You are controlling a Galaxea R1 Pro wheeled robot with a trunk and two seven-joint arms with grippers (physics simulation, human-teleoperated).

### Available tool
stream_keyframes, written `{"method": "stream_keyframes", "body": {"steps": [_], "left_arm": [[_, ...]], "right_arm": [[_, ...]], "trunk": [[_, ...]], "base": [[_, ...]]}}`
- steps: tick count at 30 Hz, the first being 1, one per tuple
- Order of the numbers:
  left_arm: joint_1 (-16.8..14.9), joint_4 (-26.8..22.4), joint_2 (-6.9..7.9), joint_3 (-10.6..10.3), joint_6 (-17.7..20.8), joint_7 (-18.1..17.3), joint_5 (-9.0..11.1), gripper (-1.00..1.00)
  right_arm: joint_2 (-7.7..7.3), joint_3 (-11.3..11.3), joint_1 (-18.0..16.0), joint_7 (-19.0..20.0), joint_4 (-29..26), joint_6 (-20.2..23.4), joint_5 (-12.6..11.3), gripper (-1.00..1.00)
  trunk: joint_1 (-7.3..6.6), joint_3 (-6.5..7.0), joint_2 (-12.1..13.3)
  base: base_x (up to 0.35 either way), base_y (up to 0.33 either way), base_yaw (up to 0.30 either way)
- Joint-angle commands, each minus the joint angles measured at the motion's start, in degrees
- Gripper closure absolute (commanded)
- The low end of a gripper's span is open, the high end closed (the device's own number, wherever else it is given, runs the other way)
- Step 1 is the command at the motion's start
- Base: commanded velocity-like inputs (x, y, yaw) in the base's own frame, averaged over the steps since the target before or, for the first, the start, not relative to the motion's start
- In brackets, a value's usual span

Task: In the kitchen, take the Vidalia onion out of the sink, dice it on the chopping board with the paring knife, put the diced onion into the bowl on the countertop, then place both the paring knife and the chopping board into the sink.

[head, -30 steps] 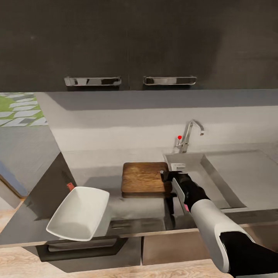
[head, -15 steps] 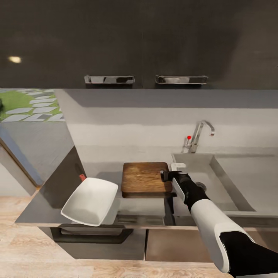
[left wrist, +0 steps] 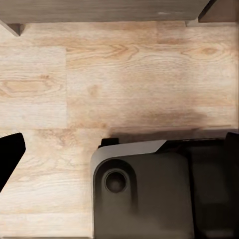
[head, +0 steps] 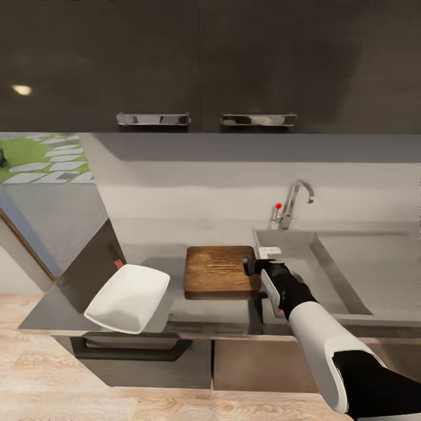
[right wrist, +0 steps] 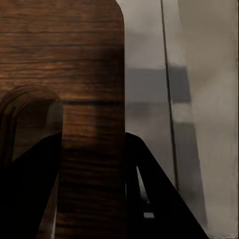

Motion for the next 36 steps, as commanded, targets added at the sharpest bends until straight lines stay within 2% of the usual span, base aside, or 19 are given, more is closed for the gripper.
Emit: {"method": "stream_keyframes", "body": {"steps": [1,16,36], "left_arm": [[0.02,-0.10,0.04,-0.16,-0.09,0.01,-0.05,-1.00],[-0.03,-0.12,0.03,-0.16,-0.10,0.02,-0.05,-1.00],[0.01,-0.12,0.08,-0.14,-0.08,0.01,-0.05,-1.00]], "right_arm": [[0.00,0.13,-0.03,-0.22,-0.08,0.34,-0.06,1.00],[0.13,0.18,-0.03,-0.08,0.63,2.99,-0.23,1.00],[0.26,0.16,-0.03,-0.08,0.81,3.20,-0.33,1.00]], "trunk": [[0.01,-0.10,-0.11],[0.01,-0.10,-0.11],[0.01,-0.10,-0.11]], "base": [[-0.167,-0.103,0.000],[-0.033,-0.013,0.000],[0.000,0.000,0.000]]}}
